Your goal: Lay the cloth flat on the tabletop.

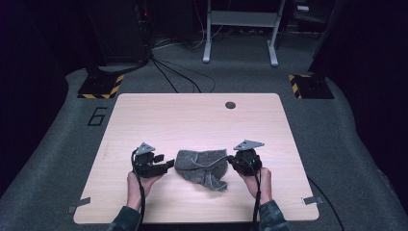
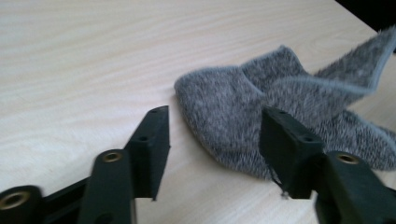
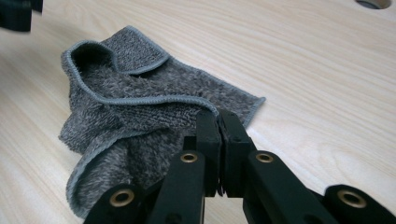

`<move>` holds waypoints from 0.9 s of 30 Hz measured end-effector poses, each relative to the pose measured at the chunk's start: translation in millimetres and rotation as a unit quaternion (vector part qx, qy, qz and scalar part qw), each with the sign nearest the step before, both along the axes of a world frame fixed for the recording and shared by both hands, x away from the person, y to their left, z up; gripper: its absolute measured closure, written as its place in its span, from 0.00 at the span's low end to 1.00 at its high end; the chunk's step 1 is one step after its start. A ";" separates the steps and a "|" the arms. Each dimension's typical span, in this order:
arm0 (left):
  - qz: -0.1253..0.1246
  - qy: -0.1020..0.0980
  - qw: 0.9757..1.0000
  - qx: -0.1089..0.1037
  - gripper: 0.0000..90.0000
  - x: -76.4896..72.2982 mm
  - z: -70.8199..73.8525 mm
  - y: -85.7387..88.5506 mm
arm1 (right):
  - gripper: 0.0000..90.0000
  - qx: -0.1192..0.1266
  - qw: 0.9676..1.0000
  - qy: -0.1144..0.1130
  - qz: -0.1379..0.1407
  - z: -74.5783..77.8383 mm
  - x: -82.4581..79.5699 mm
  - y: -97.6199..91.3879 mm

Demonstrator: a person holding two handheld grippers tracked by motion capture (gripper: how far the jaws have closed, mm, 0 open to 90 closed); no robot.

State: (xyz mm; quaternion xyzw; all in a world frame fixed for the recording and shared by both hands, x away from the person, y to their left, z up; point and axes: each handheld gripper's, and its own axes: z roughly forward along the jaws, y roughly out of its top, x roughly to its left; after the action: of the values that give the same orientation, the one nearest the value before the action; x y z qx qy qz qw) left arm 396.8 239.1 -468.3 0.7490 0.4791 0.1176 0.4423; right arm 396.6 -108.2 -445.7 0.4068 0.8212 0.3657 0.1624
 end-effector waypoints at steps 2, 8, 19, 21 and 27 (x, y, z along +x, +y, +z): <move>-0.004 -0.002 1.000 0.007 0.39 6.8 4.6 -5.1 | 0.98 -0.002 1.000 0.007 0.003 -1.8 -1.2 2.9; -0.025 0.012 0.999 0.045 0.37 28.9 -1.1 -34.2 | 0.97 -0.007 0.999 0.024 0.029 -8.5 -7.5 10.2; -0.031 0.043 0.994 0.098 0.40 54.4 -16.0 -68.5 | 0.67 0.041 0.995 0.054 0.073 -8.5 -20.6 3.8; -0.023 0.042 0.994 0.096 0.41 56.6 -15.7 -72.4 | 0.62 0.061 0.995 0.046 0.060 -3.2 -16.2 -4.4; -0.032 0.055 0.990 0.125 0.40 64.1 -17.9 -85.9 | 0.57 0.067 0.997 0.029 -0.003 0.4 14.7 -18.2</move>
State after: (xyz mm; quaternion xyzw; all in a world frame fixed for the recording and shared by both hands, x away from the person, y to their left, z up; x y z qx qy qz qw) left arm 460.9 153.2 -486.1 0.8187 0.4597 0.1207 0.3222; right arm 411.3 -126.4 -445.3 0.4299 0.7980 0.4073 0.1119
